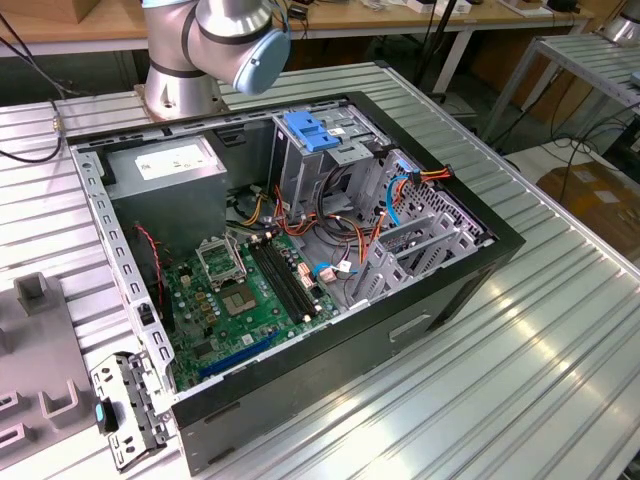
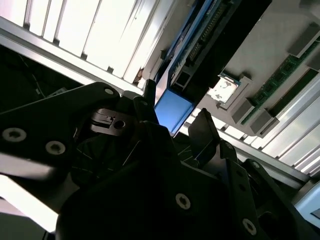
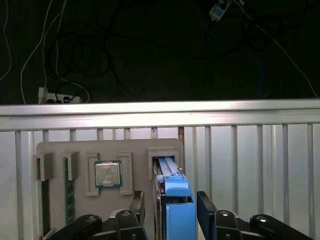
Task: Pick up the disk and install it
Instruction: 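Pick up the disk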
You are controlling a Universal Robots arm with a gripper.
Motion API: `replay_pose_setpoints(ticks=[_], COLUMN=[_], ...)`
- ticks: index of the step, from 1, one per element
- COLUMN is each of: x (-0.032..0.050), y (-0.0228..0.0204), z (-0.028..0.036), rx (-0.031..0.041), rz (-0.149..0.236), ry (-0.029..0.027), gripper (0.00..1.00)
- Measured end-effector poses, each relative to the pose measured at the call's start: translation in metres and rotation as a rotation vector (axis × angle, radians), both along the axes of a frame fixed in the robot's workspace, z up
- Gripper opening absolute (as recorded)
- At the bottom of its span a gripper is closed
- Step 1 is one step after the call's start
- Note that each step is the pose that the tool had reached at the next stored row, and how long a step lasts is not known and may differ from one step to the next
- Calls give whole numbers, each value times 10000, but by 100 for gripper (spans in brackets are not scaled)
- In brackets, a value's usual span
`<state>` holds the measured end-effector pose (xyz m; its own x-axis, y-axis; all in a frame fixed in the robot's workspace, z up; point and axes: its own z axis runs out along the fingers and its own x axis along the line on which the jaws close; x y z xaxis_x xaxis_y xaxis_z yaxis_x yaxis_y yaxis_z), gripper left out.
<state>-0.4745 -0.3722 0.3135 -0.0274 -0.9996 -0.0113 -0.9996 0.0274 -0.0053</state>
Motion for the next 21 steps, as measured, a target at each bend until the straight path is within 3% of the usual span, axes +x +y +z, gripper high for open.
replay_pose_setpoints(ticks=[13,17,18,21], x=[3,21,21,21], y=[1,7,13,60], z=[-3,-39,-110,-145], rx=[-68,-69,-69,-70], rz=[-12,-200,-355,-485], ry=[-1,-2,0,2], gripper=[54,54,54,54])
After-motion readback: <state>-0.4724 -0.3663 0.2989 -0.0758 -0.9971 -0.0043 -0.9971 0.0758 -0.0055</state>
